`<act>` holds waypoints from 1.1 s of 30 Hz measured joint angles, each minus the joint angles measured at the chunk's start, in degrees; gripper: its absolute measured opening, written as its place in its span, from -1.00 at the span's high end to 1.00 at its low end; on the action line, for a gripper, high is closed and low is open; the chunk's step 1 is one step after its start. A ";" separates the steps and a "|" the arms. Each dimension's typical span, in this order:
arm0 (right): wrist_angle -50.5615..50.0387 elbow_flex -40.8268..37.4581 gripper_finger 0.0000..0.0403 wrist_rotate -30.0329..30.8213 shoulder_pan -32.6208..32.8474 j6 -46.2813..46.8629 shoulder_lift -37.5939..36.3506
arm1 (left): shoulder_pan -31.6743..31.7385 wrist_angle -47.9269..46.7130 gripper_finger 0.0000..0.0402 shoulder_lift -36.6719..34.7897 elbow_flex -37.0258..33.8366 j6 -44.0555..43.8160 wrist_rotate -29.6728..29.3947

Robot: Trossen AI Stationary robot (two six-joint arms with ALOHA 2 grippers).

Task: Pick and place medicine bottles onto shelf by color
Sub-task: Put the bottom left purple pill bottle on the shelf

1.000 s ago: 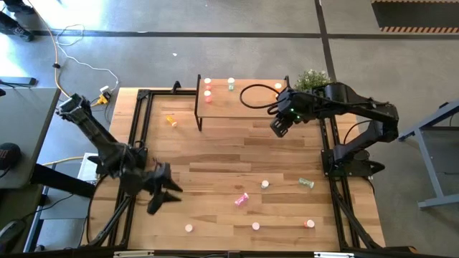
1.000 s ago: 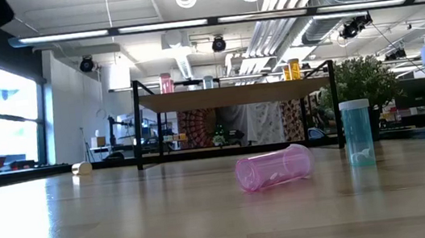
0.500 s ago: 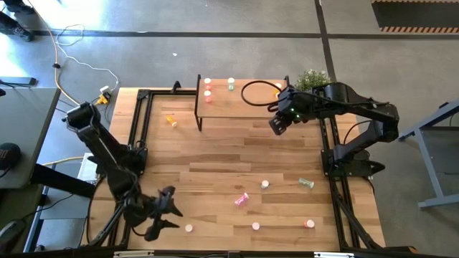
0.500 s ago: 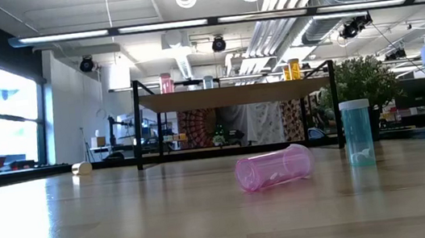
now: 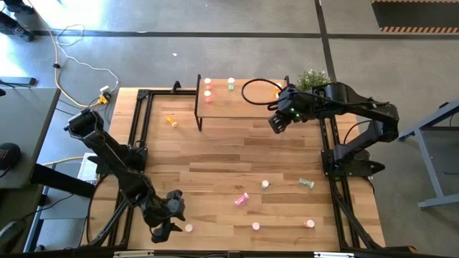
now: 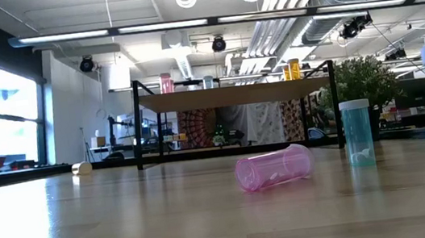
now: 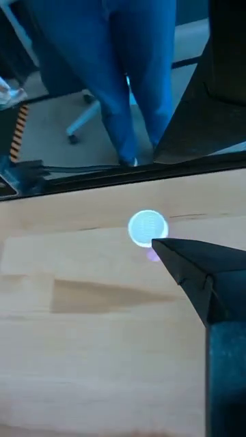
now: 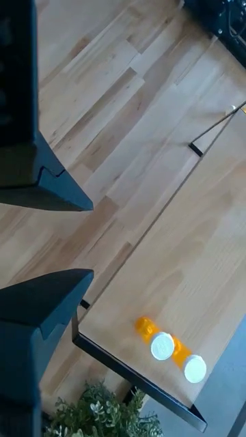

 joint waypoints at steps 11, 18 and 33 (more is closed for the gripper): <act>0.17 0.00 0.32 0.28 0.00 -0.93 0.00 | 2.38 -12.34 0.11 -0.07 9.13 0.88 0.18; 0.24 0.02 0.32 0.30 0.00 -0.93 0.00 | 1.39 -12.68 0.11 2.58 9.17 0.01 -0.63; 0.28 0.02 0.32 0.33 0.00 -0.93 0.00 | 0.37 -12.20 0.11 13.23 12.29 1.81 -0.24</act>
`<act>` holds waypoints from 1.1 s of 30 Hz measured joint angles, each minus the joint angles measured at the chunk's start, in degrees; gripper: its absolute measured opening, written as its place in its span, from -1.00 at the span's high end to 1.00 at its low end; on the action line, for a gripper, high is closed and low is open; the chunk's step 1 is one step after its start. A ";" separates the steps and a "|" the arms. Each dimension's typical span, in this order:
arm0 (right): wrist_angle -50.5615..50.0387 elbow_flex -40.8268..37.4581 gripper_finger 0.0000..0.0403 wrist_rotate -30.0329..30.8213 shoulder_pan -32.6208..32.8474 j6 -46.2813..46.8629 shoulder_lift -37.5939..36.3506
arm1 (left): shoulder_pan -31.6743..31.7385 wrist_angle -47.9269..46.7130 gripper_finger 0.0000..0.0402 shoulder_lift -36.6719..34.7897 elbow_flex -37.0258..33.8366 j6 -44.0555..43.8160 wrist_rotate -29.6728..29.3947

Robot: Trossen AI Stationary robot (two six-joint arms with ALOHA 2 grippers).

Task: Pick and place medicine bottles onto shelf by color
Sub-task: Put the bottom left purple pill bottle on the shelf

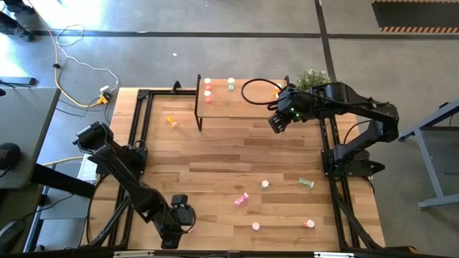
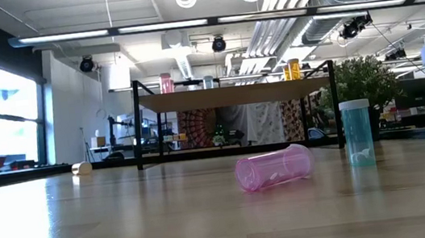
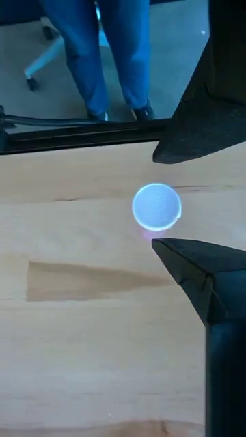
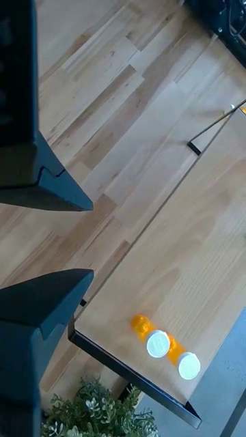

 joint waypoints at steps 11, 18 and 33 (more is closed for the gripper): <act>0.39 0.00 0.32 0.00 0.00 0.00 0.00 | 0.00 0.14 0.11 2.90 0.40 0.14 0.13; 0.39 0.00 0.32 0.00 0.00 -0.02 0.00 | 0.38 1.48 0.11 4.51 0.42 0.16 0.00; 0.37 0.00 0.32 -0.01 0.00 -0.61 0.02 | 1.86 2.05 0.11 4.52 0.42 1.21 0.22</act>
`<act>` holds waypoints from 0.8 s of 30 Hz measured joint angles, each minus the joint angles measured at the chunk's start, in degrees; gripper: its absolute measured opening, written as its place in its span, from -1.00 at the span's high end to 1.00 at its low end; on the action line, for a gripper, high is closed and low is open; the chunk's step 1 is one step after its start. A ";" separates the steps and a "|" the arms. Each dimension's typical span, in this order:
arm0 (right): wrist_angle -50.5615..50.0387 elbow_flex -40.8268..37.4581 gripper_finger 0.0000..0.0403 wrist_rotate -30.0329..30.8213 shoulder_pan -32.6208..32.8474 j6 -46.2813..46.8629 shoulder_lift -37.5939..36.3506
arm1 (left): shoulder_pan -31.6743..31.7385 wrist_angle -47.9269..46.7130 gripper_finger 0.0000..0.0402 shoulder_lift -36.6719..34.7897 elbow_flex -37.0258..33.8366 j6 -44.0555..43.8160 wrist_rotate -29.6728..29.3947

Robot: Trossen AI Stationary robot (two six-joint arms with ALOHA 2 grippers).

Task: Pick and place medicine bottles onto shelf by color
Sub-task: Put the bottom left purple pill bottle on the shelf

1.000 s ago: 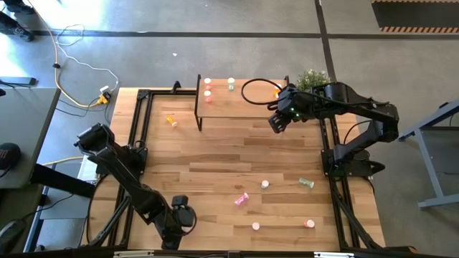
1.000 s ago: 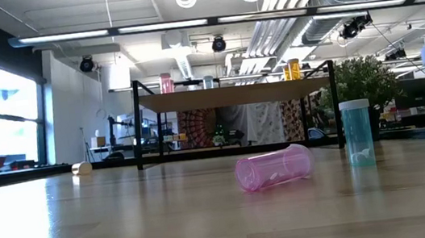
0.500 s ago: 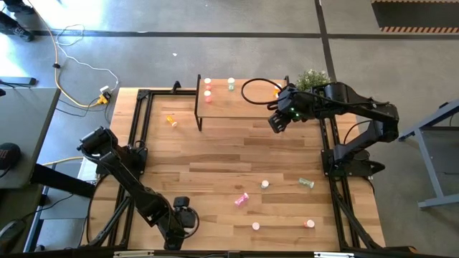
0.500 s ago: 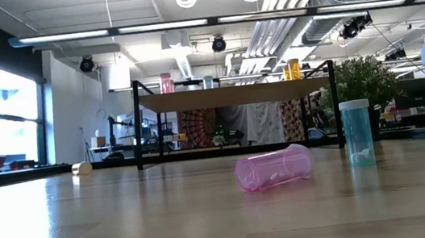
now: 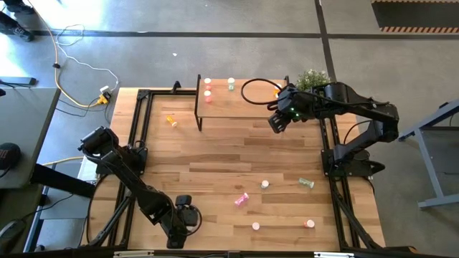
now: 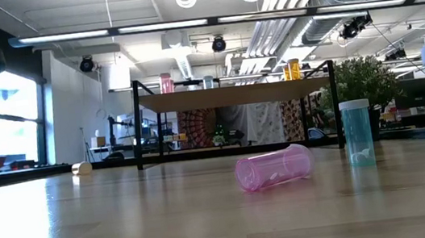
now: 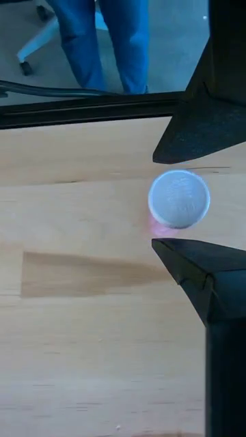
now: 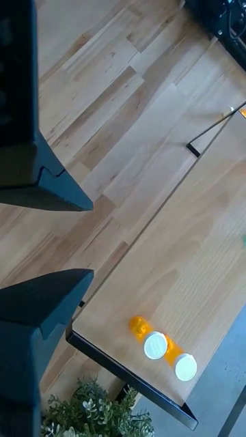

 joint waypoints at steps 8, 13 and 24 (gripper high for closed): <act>0.00 0.00 0.32 -0.01 0.00 -0.87 0.00 | 0.04 -0.78 0.29 0.00 0.00 0.01 -0.04; 0.00 0.00 0.32 -0.01 0.00 -0.87 0.00 | 0.04 -0.74 0.42 0.00 0.00 0.00 0.00; 0.00 0.00 0.32 -2.29 0.00 -2.13 0.00 | 1.19 0.73 0.42 -0.43 -0.02 -0.50 1.55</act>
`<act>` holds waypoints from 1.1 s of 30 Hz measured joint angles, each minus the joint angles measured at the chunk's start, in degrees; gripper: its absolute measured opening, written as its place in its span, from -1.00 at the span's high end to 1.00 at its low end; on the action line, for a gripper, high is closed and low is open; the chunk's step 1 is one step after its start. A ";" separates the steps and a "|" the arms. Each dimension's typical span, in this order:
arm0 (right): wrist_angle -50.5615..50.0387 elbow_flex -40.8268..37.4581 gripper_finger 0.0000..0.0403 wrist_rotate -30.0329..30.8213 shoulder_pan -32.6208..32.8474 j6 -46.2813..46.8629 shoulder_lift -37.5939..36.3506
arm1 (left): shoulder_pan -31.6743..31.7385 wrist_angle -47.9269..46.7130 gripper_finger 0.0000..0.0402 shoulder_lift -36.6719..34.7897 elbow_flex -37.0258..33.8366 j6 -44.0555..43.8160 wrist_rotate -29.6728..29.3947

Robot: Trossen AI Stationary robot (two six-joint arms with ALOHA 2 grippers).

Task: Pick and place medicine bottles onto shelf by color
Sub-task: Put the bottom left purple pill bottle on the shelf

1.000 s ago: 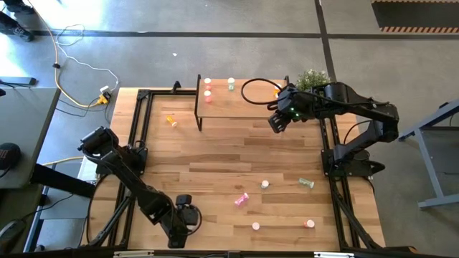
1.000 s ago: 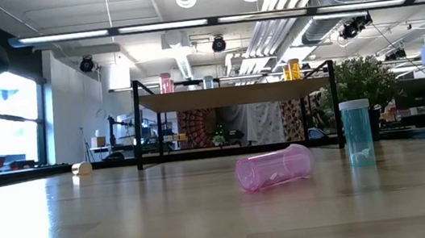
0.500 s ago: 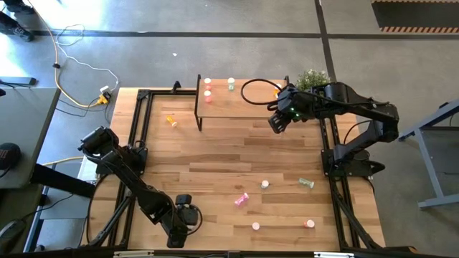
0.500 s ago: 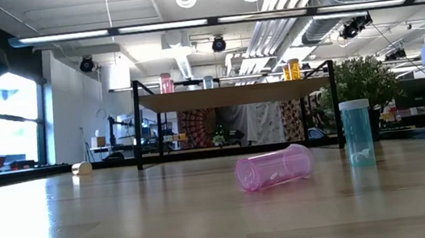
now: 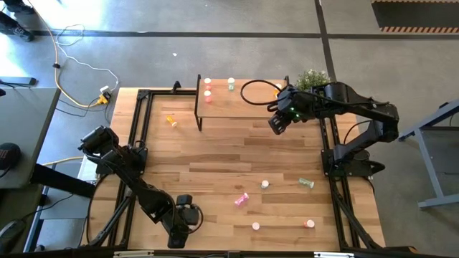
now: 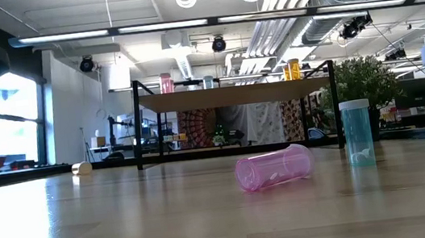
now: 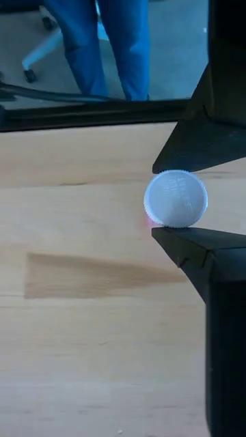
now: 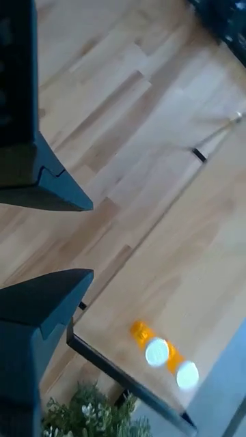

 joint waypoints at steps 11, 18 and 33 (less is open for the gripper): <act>1.71 0.02 0.18 -5.68 1.05 -8.62 0.00 | 7.37 1.33 0.42 -5.50 -0.02 2.01 -0.11; 8.01 0.02 -0.10 -10.14 0.92 -13.77 0.00 | 14.31 1.58 0.42 -9.65 -0.02 6.33 -0.50; 15.78 0.09 -0.07 -24.17 0.90 -19.90 2.79 | 30.21 2.25 0.42 -17.31 -0.02 25.01 0.16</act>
